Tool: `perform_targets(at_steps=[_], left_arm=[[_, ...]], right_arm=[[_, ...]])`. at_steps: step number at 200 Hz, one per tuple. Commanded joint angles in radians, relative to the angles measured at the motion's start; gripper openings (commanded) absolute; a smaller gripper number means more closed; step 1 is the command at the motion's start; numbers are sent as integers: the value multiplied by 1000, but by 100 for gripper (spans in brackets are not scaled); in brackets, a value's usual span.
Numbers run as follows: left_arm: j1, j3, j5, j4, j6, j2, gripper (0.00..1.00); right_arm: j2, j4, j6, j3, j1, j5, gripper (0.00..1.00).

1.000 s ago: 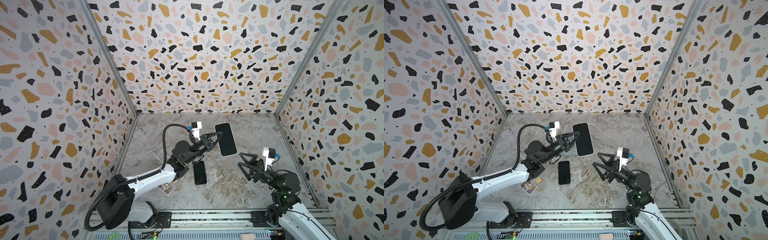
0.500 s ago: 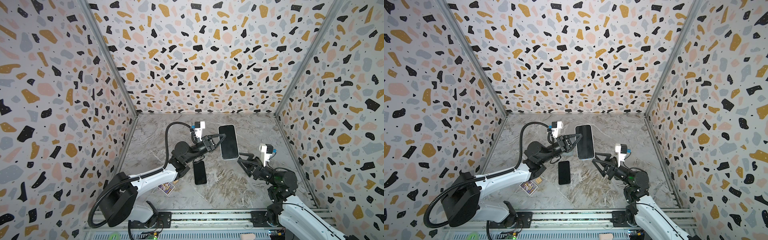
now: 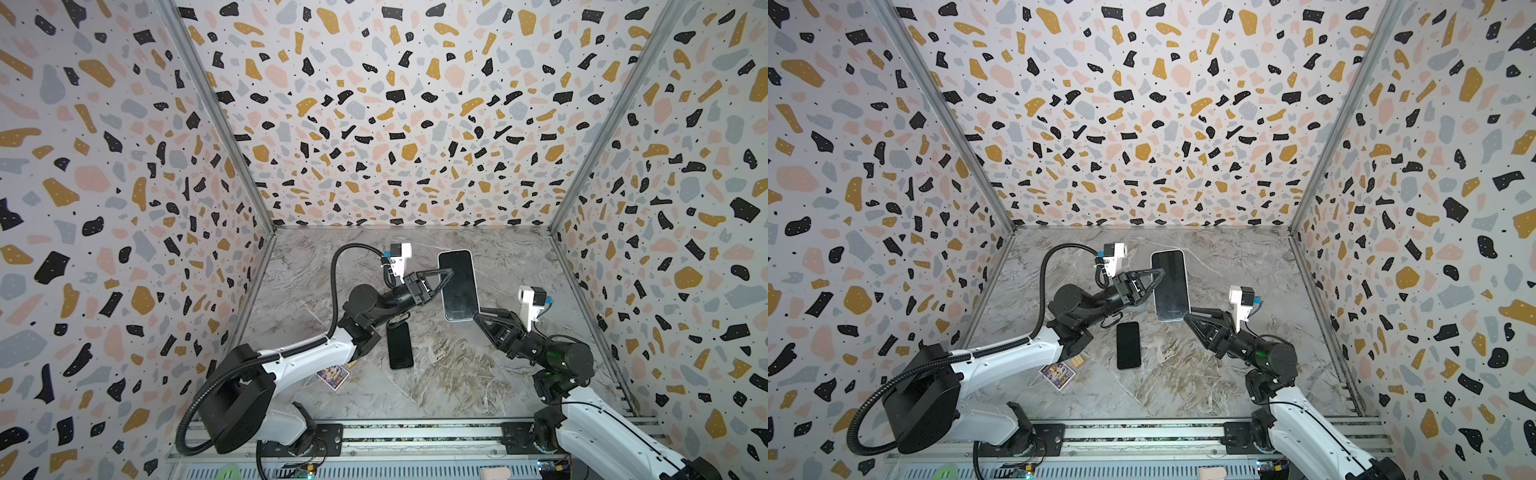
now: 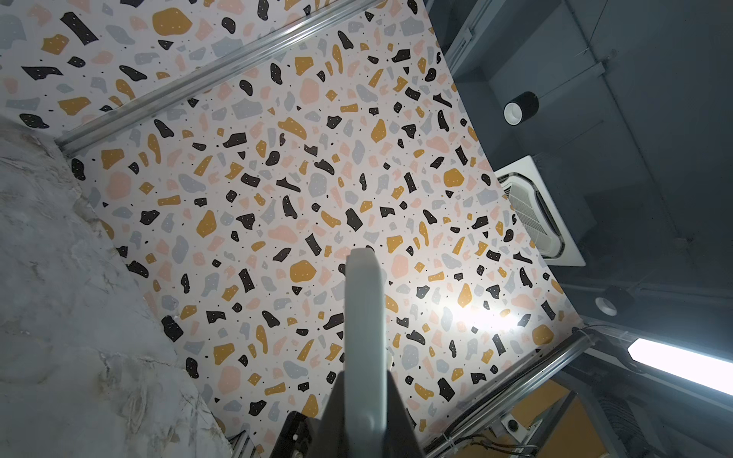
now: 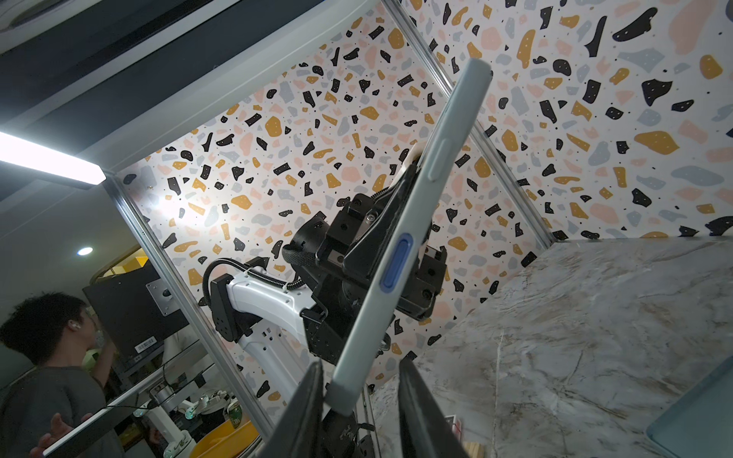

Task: Take the phone out of the phone case
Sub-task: Remove the phone case from the phone.

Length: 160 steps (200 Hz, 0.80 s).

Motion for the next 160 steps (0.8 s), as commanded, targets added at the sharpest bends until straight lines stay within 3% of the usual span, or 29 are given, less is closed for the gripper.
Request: perform_targets(at_steps=[1,22,45,77,129,160], left_arm=[[-9,9,22,104,11,-19,0],[-9,5,15,106,0,-15,0],[-8,12,9,185,-94,21,0],[-8,52,21,310,-250,88,0],[-15,92,13,409,-398,121,0],[-22,118,14,385,-394,124,0]], right_arm=[[-1,55,-3,12,3,-6,24],[-1,62,-5,7,3,-6,15],[0,87,-6,-2,4,-18,9],[14,174,-1,-1,4,-88,9],[45,254,-5,-10,11,-144,10],[78,296,-5,-10,25,-158,13]])
